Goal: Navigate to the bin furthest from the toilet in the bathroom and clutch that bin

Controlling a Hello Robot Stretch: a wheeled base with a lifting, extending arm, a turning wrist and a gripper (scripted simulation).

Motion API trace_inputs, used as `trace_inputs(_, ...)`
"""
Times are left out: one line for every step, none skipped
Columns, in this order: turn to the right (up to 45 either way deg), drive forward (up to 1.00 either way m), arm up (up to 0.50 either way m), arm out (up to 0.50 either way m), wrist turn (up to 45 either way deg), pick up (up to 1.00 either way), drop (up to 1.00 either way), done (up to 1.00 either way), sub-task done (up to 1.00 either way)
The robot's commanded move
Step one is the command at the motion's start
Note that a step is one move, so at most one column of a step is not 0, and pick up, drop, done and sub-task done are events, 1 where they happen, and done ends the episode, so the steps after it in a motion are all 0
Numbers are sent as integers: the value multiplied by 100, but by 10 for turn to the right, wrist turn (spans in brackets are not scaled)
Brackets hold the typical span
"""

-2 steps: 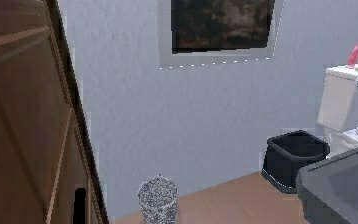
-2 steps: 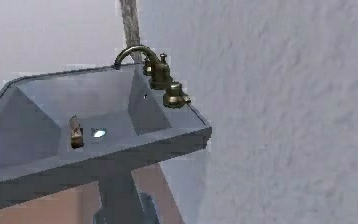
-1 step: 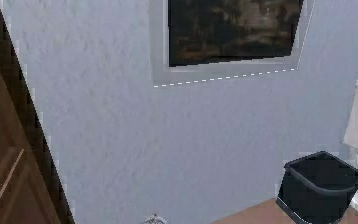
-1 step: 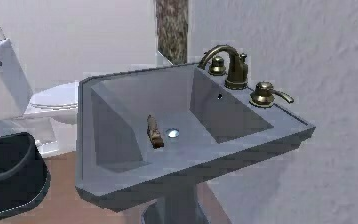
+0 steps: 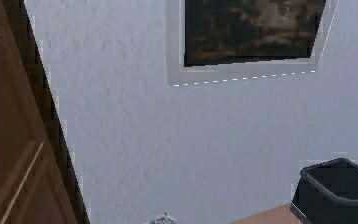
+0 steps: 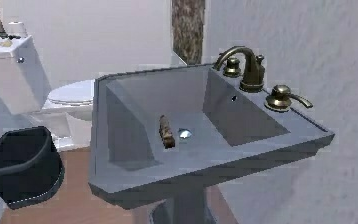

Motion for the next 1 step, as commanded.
trace_inputs(0,10,0,0,0,0,0,0,0)
